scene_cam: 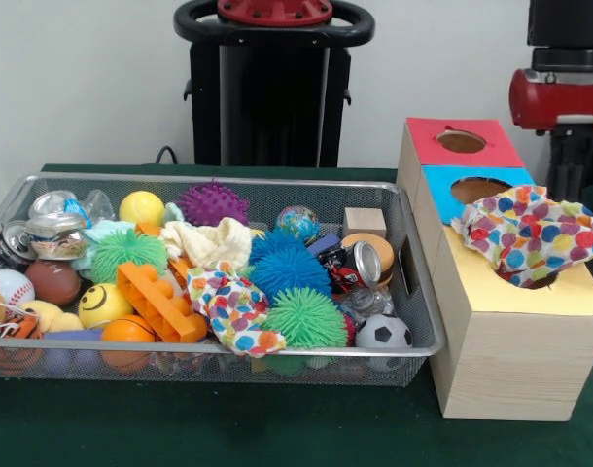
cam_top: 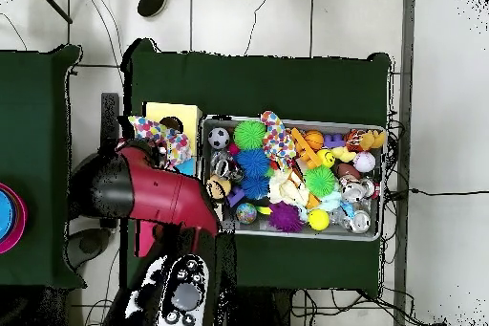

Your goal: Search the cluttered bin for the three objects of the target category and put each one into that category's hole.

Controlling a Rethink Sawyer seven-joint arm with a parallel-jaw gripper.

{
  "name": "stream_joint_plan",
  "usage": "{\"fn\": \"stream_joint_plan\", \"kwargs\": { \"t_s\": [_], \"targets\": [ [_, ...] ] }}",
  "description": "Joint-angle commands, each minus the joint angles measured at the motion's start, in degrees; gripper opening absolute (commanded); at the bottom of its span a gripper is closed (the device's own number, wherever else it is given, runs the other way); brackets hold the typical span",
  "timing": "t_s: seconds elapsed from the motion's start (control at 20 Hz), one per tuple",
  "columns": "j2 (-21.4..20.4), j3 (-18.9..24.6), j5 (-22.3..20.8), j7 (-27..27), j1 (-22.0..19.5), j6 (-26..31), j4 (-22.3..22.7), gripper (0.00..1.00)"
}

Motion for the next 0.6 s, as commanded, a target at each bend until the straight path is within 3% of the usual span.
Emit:
{"fn": "stream_joint_plan", "kwargs": {
  "t_s": [0.05,0.6],
  "targets": [
    [4.9,-7.2,-0.1,18.2,2.4,9.2,1.2,0.00],
    [5.7,-9.1,0.0,18.6,3.7,11.4,0.7,0.00]
  ]
}}
